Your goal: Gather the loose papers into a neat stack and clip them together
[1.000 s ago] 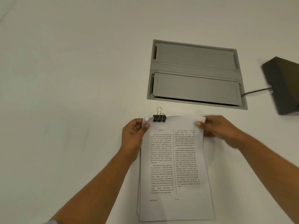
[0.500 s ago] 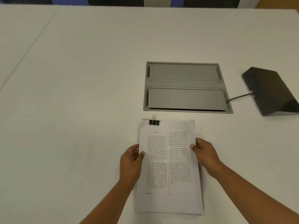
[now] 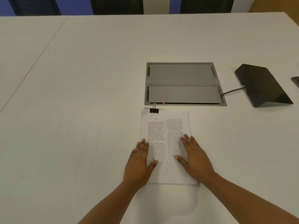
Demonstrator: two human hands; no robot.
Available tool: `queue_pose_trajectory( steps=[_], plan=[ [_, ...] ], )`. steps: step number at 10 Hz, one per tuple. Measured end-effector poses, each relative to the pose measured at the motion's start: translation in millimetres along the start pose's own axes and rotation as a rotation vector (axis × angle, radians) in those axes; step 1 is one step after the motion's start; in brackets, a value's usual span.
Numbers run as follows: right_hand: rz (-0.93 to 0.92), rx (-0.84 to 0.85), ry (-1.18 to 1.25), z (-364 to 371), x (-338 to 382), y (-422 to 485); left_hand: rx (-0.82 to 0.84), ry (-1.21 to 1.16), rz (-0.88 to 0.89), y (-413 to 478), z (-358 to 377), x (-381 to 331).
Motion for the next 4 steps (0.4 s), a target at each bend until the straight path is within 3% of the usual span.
queue_pose_trajectory(
  steps=[1, 4],
  plan=[
    [-0.026, 0.07, -0.079, 17.0, 1.5, -4.1, 0.022, 0.156, 0.032, -2.6, 12.4, 4.0],
    [0.001, 0.134, 0.031, 15.5, 0.7, -8.6, 0.038, 0.234, -0.009, -6.8, 2.4, -0.6]
  ],
)
Point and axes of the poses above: each hand's wrist, its own y-axis towards the middle knuckle, its own z-axis out of the palm, x = y × z, the point moved 5 cm from there along y, towards the middle knuckle, and after that the axes turned 14 degrees about -z, right-handed, at the moved point
